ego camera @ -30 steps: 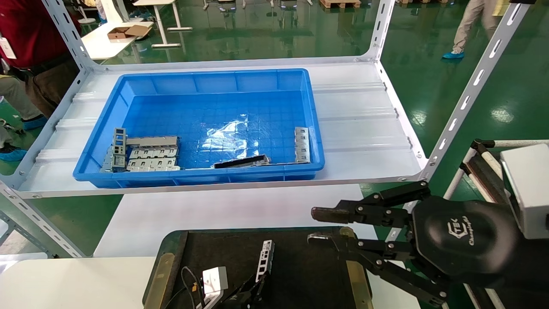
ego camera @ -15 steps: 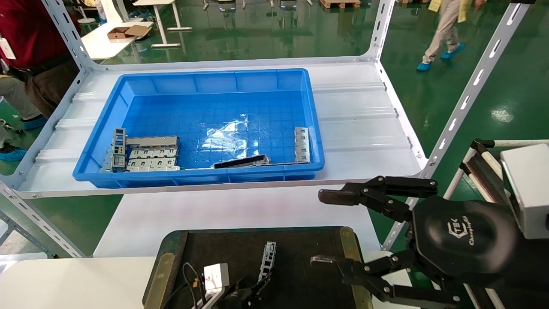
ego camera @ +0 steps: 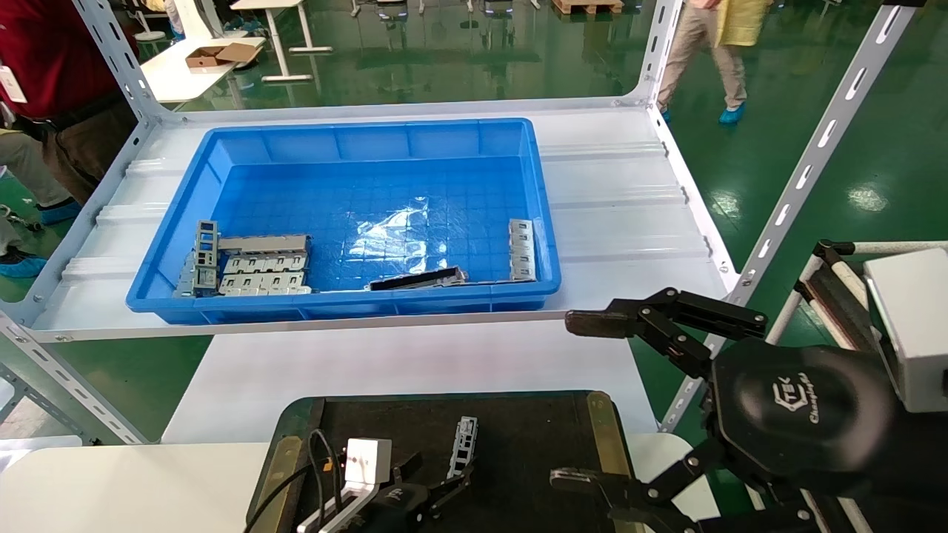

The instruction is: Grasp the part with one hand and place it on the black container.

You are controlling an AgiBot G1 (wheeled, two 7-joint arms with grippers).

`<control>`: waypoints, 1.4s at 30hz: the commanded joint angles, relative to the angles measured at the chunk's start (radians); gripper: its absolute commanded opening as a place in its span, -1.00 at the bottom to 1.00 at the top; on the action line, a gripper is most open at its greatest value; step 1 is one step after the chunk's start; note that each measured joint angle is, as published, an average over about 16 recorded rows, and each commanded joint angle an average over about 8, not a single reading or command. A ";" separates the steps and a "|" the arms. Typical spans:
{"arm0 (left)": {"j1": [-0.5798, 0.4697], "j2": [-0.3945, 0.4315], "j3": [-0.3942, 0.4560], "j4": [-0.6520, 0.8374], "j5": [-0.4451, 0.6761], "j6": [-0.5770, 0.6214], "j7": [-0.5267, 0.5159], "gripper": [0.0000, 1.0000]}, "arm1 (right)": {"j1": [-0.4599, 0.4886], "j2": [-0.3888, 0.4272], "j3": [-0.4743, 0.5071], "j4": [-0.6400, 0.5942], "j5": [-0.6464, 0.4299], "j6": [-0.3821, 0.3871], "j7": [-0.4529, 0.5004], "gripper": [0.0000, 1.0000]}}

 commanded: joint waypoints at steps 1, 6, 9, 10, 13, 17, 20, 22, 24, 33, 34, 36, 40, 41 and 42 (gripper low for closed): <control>0.002 -0.026 0.002 -0.025 0.010 0.014 0.008 1.00 | 0.000 0.000 0.000 0.000 0.000 0.000 0.000 1.00; 0.011 -0.098 -0.016 -0.078 0.030 0.080 0.029 1.00 | 0.000 0.000 0.000 0.000 0.000 0.000 0.000 1.00; 0.012 -0.138 -0.037 -0.095 0.034 0.138 0.049 1.00 | 0.000 0.000 0.000 0.000 0.000 0.000 0.000 1.00; 0.012 -0.151 -0.046 -0.098 0.032 0.161 0.059 1.00 | 0.000 0.000 0.000 0.000 0.000 0.000 0.000 1.00; 0.013 -0.189 -0.081 -0.103 0.016 0.237 0.096 1.00 | 0.000 0.000 0.000 0.000 0.000 0.000 0.000 1.00; 0.025 -0.237 -0.144 -0.105 -0.032 0.349 0.172 1.00 | 0.000 0.000 0.000 0.000 0.000 0.000 0.000 1.00; 0.041 -0.267 -0.199 -0.103 -0.083 0.438 0.251 1.00 | 0.000 0.000 0.000 0.000 0.000 0.000 0.000 1.00; 0.054 -0.285 -0.238 -0.101 -0.121 0.498 0.313 1.00 | 0.000 0.000 0.000 0.000 0.000 0.000 0.000 1.00; 0.068 -0.300 -0.276 -0.098 -0.159 0.557 0.377 1.00 | 0.000 0.000 0.000 0.000 0.000 0.000 0.000 1.00; 0.106 -0.364 -0.393 -0.069 -0.280 0.762 0.585 1.00 | 0.000 0.000 0.000 0.000 0.000 0.000 0.000 1.00; 0.107 -0.371 -0.399 -0.066 -0.287 0.777 0.597 1.00 | 0.000 0.000 0.000 0.000 0.000 0.000 0.000 1.00; 0.109 -0.385 -0.408 -0.061 -0.296 0.804 0.614 1.00 | 0.000 0.000 0.000 0.000 0.000 0.000 0.000 1.00; 0.110 -0.410 -0.419 -0.056 -0.308 0.845 0.633 1.00 | 0.000 0.000 0.000 0.000 0.000 0.000 0.000 1.00; 0.109 -0.416 -0.421 -0.056 -0.310 0.852 0.635 1.00 | 0.000 0.000 0.000 0.000 0.000 0.000 0.000 1.00; 0.108 -0.420 -0.423 -0.056 -0.312 0.857 0.637 1.00 | 0.000 0.000 0.000 0.000 0.000 0.000 0.000 1.00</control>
